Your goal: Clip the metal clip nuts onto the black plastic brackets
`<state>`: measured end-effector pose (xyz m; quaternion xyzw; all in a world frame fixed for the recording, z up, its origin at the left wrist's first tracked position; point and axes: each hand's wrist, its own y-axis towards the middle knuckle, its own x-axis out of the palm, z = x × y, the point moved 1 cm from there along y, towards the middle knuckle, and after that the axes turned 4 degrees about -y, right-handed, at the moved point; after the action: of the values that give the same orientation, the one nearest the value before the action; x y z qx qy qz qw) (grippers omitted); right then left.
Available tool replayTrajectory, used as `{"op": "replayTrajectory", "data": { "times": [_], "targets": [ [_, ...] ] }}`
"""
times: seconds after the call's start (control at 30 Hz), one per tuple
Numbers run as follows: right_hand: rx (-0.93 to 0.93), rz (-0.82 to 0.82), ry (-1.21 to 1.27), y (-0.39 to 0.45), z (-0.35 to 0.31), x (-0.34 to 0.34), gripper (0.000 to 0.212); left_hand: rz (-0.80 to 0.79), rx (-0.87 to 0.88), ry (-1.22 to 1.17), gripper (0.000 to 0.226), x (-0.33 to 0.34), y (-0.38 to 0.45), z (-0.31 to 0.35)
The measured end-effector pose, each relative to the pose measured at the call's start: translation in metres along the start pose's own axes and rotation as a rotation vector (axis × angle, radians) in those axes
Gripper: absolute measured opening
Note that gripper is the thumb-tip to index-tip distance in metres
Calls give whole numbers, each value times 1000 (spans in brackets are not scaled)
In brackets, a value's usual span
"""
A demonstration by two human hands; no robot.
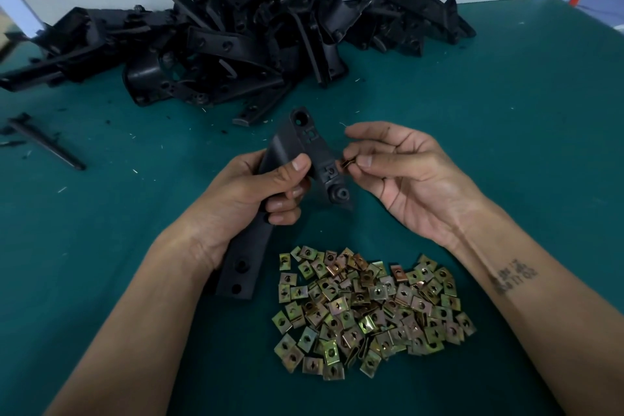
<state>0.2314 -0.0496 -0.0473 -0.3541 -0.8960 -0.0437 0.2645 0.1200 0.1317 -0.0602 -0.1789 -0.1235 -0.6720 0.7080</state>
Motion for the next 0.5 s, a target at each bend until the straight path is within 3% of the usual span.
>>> {"op": "replayTrajectory", "data": {
  "times": [0.5],
  "targets": [
    [-63, 93, -55, -7, 11, 8, 33, -5, -4, 2, 16, 1, 0, -1]
  ]
}}
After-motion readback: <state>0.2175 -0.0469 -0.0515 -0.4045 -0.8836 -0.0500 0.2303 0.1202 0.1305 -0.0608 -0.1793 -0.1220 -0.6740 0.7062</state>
